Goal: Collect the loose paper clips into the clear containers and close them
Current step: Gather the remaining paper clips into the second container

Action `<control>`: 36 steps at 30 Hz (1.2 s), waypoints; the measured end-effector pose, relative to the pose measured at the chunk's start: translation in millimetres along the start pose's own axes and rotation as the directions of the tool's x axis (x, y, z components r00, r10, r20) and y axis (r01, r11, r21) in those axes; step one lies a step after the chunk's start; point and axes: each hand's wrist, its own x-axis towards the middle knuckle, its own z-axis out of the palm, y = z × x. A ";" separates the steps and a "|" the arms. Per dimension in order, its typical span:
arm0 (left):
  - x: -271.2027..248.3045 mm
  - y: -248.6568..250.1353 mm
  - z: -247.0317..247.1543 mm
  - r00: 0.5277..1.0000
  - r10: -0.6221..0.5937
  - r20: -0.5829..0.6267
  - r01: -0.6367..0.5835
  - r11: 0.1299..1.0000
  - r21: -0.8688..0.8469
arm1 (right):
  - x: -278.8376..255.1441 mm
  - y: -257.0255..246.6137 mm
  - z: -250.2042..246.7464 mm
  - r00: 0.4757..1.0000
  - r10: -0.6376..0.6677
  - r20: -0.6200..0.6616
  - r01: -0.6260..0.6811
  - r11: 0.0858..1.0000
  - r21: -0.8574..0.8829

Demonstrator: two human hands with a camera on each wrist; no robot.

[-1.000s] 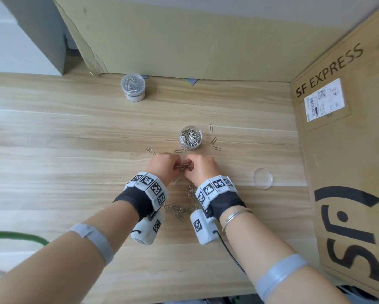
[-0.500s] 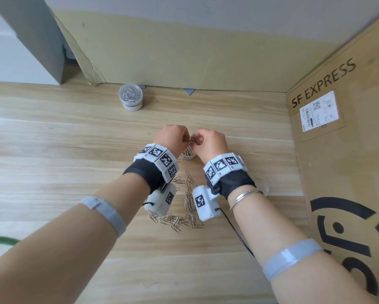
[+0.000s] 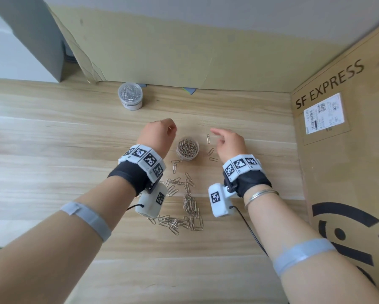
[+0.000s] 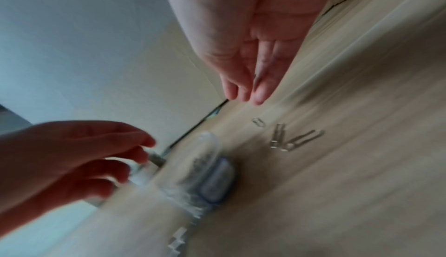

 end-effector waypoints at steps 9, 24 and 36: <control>-25.2 -40.5 12.3 0.965 -0.224 0.138 0.196 0.961 0.193 | -4.5 23.1 26.0 0.993 -0.081 0.090 0.088 0.993 -0.074; -49.2 -31.8 26.7 0.964 -0.188 0.186 0.158 0.973 0.167 | -50.4 26.3 50.0 0.995 -0.086 0.054 0.088 0.995 -0.041; -72.8 -23.2 32.9 0.908 0.034 0.418 -0.122 0.975 0.185 | -82.5 5.8 68.3 0.984 0.041 0.173 -0.045 0.999 0.020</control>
